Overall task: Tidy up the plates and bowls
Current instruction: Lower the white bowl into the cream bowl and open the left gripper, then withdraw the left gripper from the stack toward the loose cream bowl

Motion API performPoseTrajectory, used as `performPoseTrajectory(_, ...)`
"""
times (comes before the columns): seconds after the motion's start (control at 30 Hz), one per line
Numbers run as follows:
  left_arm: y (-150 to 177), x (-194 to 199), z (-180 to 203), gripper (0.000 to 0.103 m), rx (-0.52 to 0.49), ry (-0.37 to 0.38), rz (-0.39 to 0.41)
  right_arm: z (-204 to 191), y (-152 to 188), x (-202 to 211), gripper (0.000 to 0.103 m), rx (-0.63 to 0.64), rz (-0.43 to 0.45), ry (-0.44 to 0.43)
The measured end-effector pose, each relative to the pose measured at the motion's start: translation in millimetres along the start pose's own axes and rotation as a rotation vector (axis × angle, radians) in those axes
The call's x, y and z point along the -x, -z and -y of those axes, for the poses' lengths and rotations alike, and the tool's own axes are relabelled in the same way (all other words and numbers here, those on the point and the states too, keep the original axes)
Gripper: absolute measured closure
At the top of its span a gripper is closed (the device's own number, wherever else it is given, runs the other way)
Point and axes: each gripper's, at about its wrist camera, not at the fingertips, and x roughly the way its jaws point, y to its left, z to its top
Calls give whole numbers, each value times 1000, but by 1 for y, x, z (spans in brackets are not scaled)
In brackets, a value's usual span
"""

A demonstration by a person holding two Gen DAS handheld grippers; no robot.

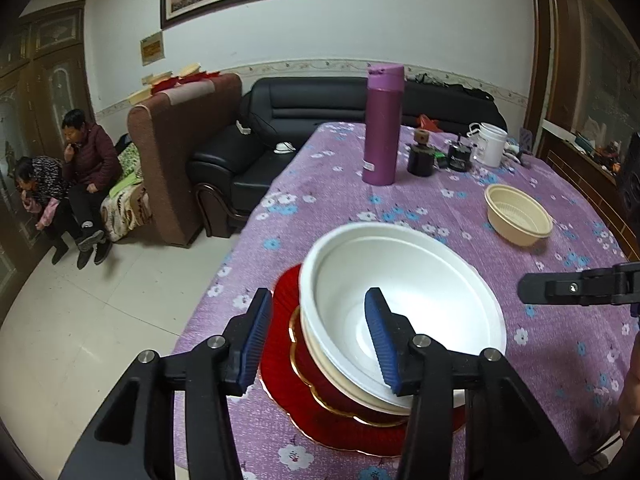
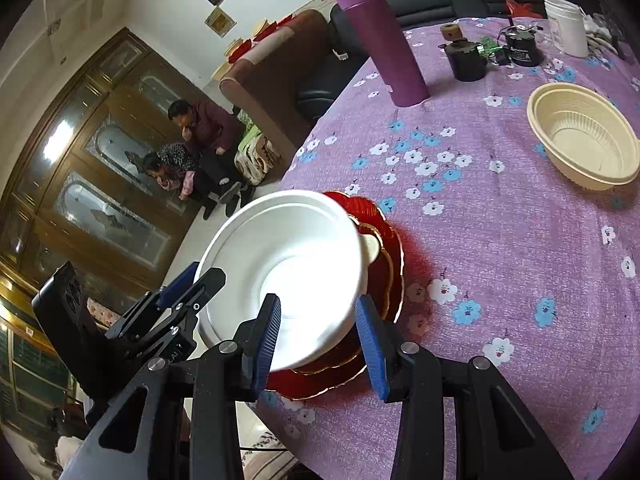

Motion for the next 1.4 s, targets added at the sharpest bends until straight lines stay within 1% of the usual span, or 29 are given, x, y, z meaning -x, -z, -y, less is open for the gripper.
performPoseTrajectory(0.13, -7, 9, 0, 56, 18, 3, 29, 11, 0, 11, 60, -25, 19, -16)
performPoseTrajectory(0.27, -17, 25, 15, 56, -4, 36, 70, 29, -2, 30, 60, -61, 60, -16)
performPoseTrajectory(0.33, -21, 30, 29, 56, -33, 70, 78, 43, -4, 41, 60, -90, 87, -15)
performPoseTrajectory(0.43, -24, 32, 58, 56, -81, 137, 67, 65, -6, 59, 60, -139, 130, -8)
performPoseTrajectory(0.53, -21, 28, 94, 55, -137, 220, 33, 88, -7, 79, 60, -187, 180, 23)
performPoseTrajectory(0.57, -18, 24, 112, 55, -163, 261, 10, 98, -6, 86, 60, -210, 197, 28)
performPoseTrajectory(0.63, -11, 16, 136, 51, -193, 307, -23, 115, -5, 99, 60, -247, 226, 46)
performPoseTrajectory(0.73, 6, -10, 185, 50, -253, 374, -107, 143, -3, 119, 60, -305, 274, 83)
performPoseTrajectory(0.8, 17, -29, 210, 50, -282, 398, -150, 162, -3, 131, 61, -340, 296, 119)
performPoseTrajectory(0.87, 28, -52, 234, 50, -318, 386, -192, 179, -2, 139, 61, -380, 308, 129)
performPoseTrajectory(0.93, 31, -67, 244, 50, -327, 370, -212, 191, -1, 144, 61, -398, 313, 150)
performPoseTrajectory(0.97, 32, -78, 247, 50, -317, 364, -234, 195, -2, 145, 61, -408, 313, 158)
performPoseTrajectory(1.0, 30, -90, 249, 50, -292, 379, -261, 200, -2, 146, 61, -419, 313, 158)
performPoseTrajectory(1.03, 28, -97, 250, 50, -279, 379, -269, 204, -4, 146, 61, -423, 312, 162)
performPoseTrajectory(1.1, 23, -113, 251, 51, -251, 345, -278, 210, -11, 145, 61, -427, 310, 188)
performPoseTrajectory(1.2, 20, -126, 249, 50, -224, 301, -265, 219, -24, 140, 61, -444, 312, 210)
performPoseTrajectory(1.27, 19, -126, 250, 50, -217, 306, -260, 229, -36, 133, 61, -457, 299, 231)
performPoseTrajectory(1.4, 20, -125, 250, 47, -219, 311, -264, 245, -58, 110, 61, -485, 274, 219)
